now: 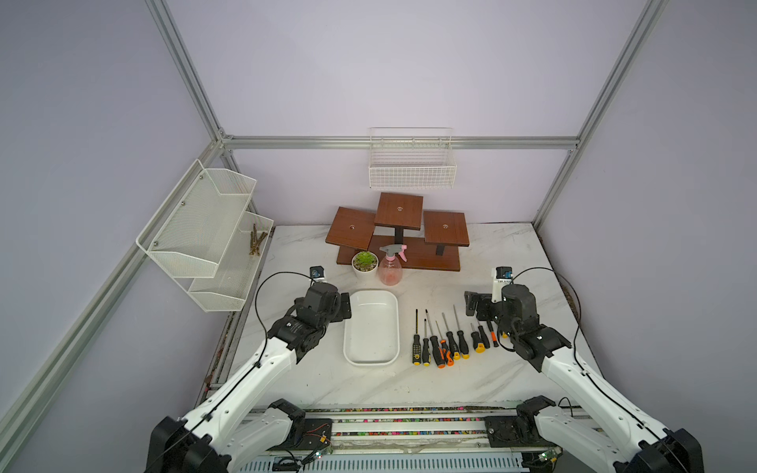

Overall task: Take out the screwdriver from the storage box
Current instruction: Place the storage box at the center of the board, then reset both arms

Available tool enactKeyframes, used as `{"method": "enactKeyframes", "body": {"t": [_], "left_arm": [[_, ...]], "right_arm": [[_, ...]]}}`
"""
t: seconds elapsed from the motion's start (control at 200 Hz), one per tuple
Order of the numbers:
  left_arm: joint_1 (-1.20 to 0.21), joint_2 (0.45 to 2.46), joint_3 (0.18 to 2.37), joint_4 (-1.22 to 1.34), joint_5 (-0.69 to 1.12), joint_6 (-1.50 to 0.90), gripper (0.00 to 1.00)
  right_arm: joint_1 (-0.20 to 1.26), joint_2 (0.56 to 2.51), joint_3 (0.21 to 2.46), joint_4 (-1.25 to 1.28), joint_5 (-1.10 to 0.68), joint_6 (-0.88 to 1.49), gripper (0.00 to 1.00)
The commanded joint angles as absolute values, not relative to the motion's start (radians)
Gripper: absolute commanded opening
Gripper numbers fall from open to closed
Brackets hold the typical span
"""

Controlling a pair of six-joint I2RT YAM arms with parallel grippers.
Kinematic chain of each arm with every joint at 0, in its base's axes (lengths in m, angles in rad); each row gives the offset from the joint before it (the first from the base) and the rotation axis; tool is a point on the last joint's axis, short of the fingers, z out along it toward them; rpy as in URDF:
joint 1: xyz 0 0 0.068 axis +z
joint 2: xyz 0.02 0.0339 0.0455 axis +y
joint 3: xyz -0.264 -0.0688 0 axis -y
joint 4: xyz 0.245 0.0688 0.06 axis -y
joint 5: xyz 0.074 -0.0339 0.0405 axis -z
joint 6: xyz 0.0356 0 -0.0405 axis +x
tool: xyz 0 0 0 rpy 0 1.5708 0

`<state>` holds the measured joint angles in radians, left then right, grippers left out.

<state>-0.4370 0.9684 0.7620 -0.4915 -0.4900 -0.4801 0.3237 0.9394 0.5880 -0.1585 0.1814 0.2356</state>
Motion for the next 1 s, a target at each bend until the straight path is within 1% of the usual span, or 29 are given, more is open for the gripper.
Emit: {"method": "enactKeyframes", "body": {"t": [0.0, 0.05, 0.17, 0.28, 0.33, 0.375, 0.42, 0.48, 0.6, 0.755, 0.865, 0.925, 0.97, 0.995], "left_arm": [[-0.411, 0.934, 0.720, -0.515, -0.777, -0.551, 1.00], [-0.402, 0.937, 0.693, -0.474, -0.814, -0.522, 1.00], [-0.394, 0.951, 0.596, -0.260, -0.845, -0.354, 1.00], [-0.392, 0.932, 0.443, 0.119, -0.858, -0.126, 1.00], [-0.378, 0.925, 0.355, 0.324, -0.803, -0.016, 1.00], [-0.348, 0.933, 0.286, 0.492, -0.730, 0.035, 1.00], [-0.303, 0.955, 0.250, 0.583, -0.670, 0.029, 1.00], [-0.249, 1.008, 0.251, 0.617, -0.635, -0.009, 1.00], [-0.173, 1.172, 0.248, 0.797, -0.575, -0.010, 1.00], [-0.151, 1.402, 0.248, 1.102, -0.519, 0.064, 1.00], [-0.122, 1.507, 0.253, 1.143, -0.453, 0.043, 1.00], [-0.114, 1.576, 0.242, 1.223, -0.424, 0.046, 1.00], [-0.109, 1.627, 0.235, 1.337, -0.417, 0.064, 1.00], [-0.109, 1.636, 0.236, 1.349, -0.416, 0.068, 1.00]], "right_arm": [[0.328, 0.926, 0.530, -0.011, 0.302, 0.219, 1.00], [0.328, 0.918, 0.481, 0.065, 0.302, 0.194, 1.00], [0.319, 0.883, 0.373, 0.244, 0.211, 0.083, 1.00], [0.312, 0.846, 0.239, 0.467, 0.193, -0.034, 1.00], [0.303, 0.839, 0.194, 0.542, 0.200, -0.066, 1.00], [0.285, 0.842, 0.160, 0.604, 0.184, -0.096, 1.00], [0.257, 0.865, 0.131, 0.672, 0.148, -0.111, 1.00], [0.203, 0.910, 0.103, 0.752, 0.087, -0.101, 1.00], [0.123, 1.013, 0.068, 0.916, 0.011, -0.043, 1.00], [0.103, 1.153, 0.073, 1.105, -0.020, -0.043, 1.00], [0.078, 1.243, 0.098, 1.183, -0.044, -0.047, 1.00], [0.056, 1.290, 0.109, 1.217, -0.056, -0.032, 1.00], [0.044, 1.320, 0.108, 1.254, -0.067, -0.016, 1.00], [0.035, 1.334, 0.105, 1.271, -0.072, -0.011, 1.00]]}}
